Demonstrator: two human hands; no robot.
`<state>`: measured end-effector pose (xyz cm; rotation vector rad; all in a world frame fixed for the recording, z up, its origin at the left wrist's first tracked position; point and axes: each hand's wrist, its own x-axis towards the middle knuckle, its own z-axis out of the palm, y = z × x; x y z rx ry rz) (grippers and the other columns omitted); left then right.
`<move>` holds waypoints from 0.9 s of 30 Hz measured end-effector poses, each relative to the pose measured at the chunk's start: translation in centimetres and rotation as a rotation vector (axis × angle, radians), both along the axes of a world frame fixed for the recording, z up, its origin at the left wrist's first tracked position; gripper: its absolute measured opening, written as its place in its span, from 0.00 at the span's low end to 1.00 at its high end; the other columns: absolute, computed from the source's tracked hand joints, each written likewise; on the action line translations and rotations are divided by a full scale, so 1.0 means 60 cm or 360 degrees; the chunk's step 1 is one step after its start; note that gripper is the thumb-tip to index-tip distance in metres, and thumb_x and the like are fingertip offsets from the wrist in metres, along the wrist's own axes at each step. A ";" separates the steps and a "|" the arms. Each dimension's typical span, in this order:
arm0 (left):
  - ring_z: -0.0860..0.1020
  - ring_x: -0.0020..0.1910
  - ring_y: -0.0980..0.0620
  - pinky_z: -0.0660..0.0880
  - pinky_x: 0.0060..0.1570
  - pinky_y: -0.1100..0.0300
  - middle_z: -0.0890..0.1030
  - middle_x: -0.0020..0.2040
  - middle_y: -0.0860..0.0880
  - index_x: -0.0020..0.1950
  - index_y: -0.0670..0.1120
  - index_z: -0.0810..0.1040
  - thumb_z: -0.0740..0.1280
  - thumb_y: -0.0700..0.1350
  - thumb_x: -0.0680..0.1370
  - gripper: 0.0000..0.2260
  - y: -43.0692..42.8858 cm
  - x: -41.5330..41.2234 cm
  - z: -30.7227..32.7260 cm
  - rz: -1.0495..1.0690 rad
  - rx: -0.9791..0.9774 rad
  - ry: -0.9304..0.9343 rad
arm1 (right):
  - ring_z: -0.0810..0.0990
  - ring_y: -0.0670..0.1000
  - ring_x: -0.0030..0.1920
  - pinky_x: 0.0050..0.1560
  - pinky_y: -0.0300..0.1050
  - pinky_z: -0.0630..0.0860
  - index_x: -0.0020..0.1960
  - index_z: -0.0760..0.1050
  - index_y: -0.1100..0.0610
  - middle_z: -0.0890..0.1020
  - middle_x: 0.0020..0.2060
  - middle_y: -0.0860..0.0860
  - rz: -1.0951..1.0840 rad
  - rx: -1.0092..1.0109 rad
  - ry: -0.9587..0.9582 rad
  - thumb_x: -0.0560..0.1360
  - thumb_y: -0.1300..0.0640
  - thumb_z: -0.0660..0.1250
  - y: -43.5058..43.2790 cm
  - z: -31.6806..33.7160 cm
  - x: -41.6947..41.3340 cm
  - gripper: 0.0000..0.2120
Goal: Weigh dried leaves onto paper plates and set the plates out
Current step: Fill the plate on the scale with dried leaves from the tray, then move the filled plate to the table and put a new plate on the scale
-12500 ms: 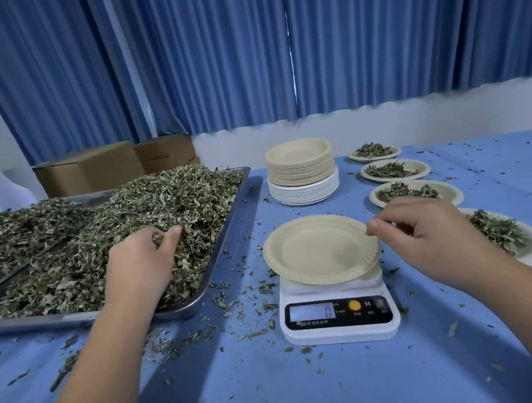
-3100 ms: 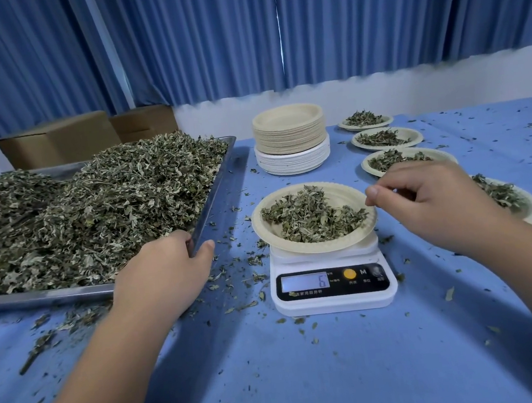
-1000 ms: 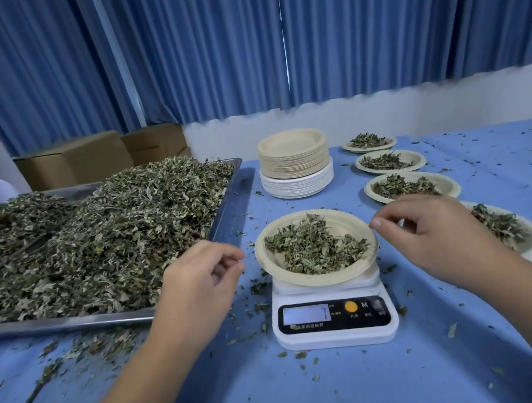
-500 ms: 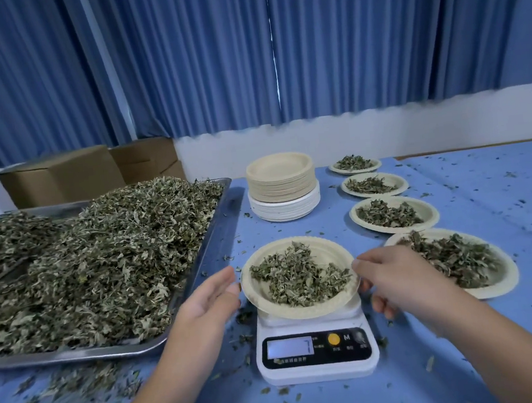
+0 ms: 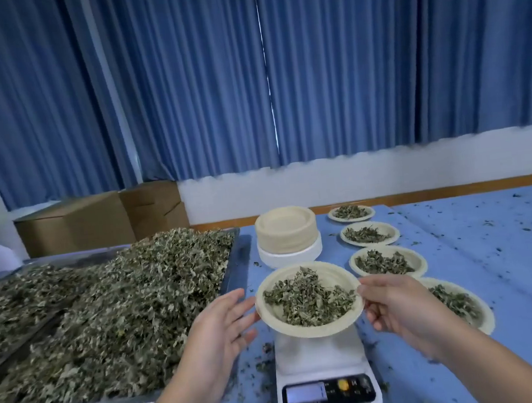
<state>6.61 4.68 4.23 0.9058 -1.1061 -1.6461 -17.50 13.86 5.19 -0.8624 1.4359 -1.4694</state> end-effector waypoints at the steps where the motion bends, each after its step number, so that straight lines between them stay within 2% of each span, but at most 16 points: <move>1: 0.82 0.53 0.46 0.77 0.47 0.52 0.83 0.56 0.45 0.60 0.45 0.76 0.60 0.46 0.81 0.10 -0.012 -0.004 0.014 -0.0023 0.0027 0.0006 | 0.71 0.49 0.25 0.23 0.40 0.68 0.52 0.77 0.66 0.73 0.28 0.55 0.0000 -0.0022 -0.0018 0.79 0.67 0.62 -0.006 0.012 -0.005 0.06; 5: 0.83 0.51 0.45 0.77 0.45 0.51 0.83 0.55 0.46 0.59 0.45 0.77 0.62 0.47 0.81 0.11 -0.085 -0.036 0.069 -0.0100 0.0033 0.0040 | 0.71 0.49 0.24 0.21 0.39 0.67 0.53 0.76 0.68 0.74 0.28 0.54 0.0027 -0.0097 -0.0112 0.77 0.68 0.63 -0.068 0.058 -0.041 0.06; 8: 0.85 0.46 0.46 0.78 0.46 0.49 0.85 0.50 0.47 0.57 0.45 0.79 0.64 0.46 0.80 0.09 -0.168 -0.074 0.100 -0.0115 0.0007 0.0098 | 0.71 0.50 0.25 0.21 0.39 0.67 0.56 0.75 0.66 0.74 0.30 0.56 0.0038 -0.0128 -0.0185 0.76 0.68 0.64 -0.150 0.079 -0.088 0.09; 11: 0.84 0.47 0.45 0.77 0.48 0.50 0.86 0.48 0.47 0.56 0.44 0.78 0.62 0.46 0.80 0.09 -0.255 -0.117 0.124 -0.0106 0.0046 0.0119 | 0.72 0.49 0.26 0.21 0.40 0.68 0.57 0.73 0.64 0.75 0.30 0.55 0.0051 -0.0119 -0.0244 0.77 0.68 0.64 -0.237 0.092 -0.135 0.10; 14: 0.82 0.51 0.45 0.76 0.53 0.50 0.86 0.49 0.46 0.57 0.44 0.77 0.61 0.45 0.80 0.10 -0.318 -0.157 0.134 -0.0103 0.0206 0.0081 | 0.73 0.49 0.26 0.22 0.40 0.69 0.55 0.74 0.63 0.76 0.29 0.54 0.0029 -0.0015 -0.0310 0.77 0.68 0.63 -0.294 0.086 -0.168 0.08; 18: 0.82 0.52 0.45 0.76 0.51 0.51 0.85 0.50 0.45 0.55 0.44 0.78 0.61 0.44 0.80 0.09 -0.366 -0.200 0.162 -0.0111 0.0393 -0.0010 | 0.74 0.50 0.26 0.23 0.40 0.69 0.56 0.74 0.65 0.76 0.30 0.55 -0.0048 0.0224 -0.0386 0.77 0.67 0.64 -0.334 0.100 -0.188 0.08; 23: 0.82 0.51 0.46 0.77 0.48 0.52 0.85 0.50 0.48 0.54 0.44 0.79 0.61 0.44 0.80 0.08 -0.422 -0.249 0.214 -0.0053 0.0525 -0.0116 | 0.75 0.52 0.26 0.24 0.41 0.69 0.48 0.72 0.64 0.74 0.30 0.58 -0.0054 0.0447 -0.0481 0.76 0.68 0.65 -0.385 0.162 -0.221 0.02; 27: 0.82 0.48 0.49 0.77 0.47 0.53 0.86 0.47 0.48 0.53 0.44 0.79 0.63 0.42 0.80 0.06 -0.468 -0.303 0.241 -0.0051 0.0527 -0.0089 | 0.74 0.53 0.26 0.24 0.42 0.69 0.42 0.71 0.64 0.74 0.28 0.58 -0.0075 0.0494 -0.0475 0.77 0.70 0.62 -0.432 0.192 -0.261 0.05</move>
